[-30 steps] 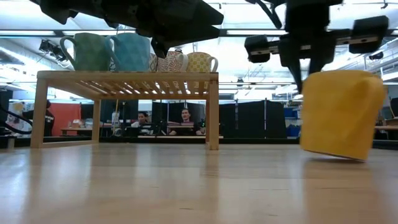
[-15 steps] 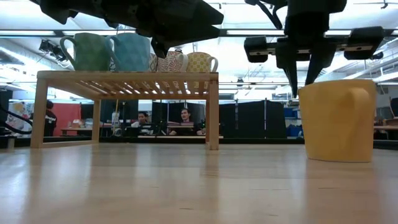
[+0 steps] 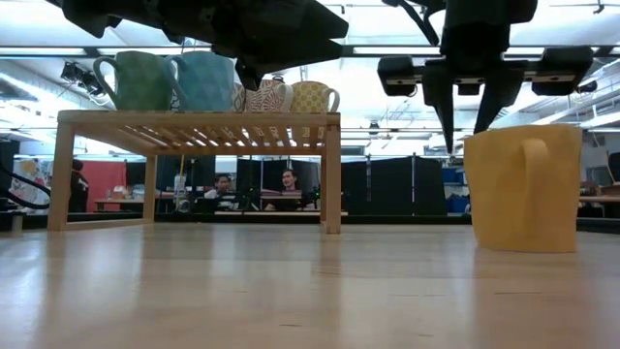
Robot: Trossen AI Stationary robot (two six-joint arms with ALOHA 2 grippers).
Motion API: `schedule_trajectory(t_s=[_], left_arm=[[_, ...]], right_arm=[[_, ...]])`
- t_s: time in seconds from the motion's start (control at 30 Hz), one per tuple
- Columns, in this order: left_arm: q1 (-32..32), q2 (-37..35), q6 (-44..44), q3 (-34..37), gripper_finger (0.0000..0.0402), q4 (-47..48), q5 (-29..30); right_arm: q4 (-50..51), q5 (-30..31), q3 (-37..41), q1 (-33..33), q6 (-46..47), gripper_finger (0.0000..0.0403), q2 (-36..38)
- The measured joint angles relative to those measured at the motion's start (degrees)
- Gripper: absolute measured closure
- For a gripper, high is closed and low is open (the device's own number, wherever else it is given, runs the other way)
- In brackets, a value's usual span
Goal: Place coffee mugs
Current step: Put the yellow mug on the shelf
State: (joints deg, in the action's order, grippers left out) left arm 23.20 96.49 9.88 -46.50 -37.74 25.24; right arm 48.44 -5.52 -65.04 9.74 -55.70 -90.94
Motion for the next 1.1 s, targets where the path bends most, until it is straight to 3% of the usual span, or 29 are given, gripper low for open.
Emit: schedule_trajectory(t_s=[0.37, 0.67, 0.87, 1.1], left_arm=[[0.0, 0.0, 0.0, 0.0, 0.0253, 0.0, 0.0], [0.0, 0.0, 0.0, 0.0, 0.0253, 0.0, 0.0], [0.0, 0.0, 0.0, 0.0, 0.0253, 0.0, 0.0], [0.0, 0.0, 0.0, 0.0, 0.0253, 0.0, 0.0]], right_arm=[[-0.3, 2.2, -0.6, 2.2, 0.6, 0.0306, 0.2], [4.2, 6.0, -7.6, 5.7, 1.9, 0.0306, 0.2], [10.2, 6.1, -14.3, 6.8, 14.3, 0.0306, 0.2], [18.9, 6.1, -20.0, 7.8, 40.7, 0.0306, 0.3]])
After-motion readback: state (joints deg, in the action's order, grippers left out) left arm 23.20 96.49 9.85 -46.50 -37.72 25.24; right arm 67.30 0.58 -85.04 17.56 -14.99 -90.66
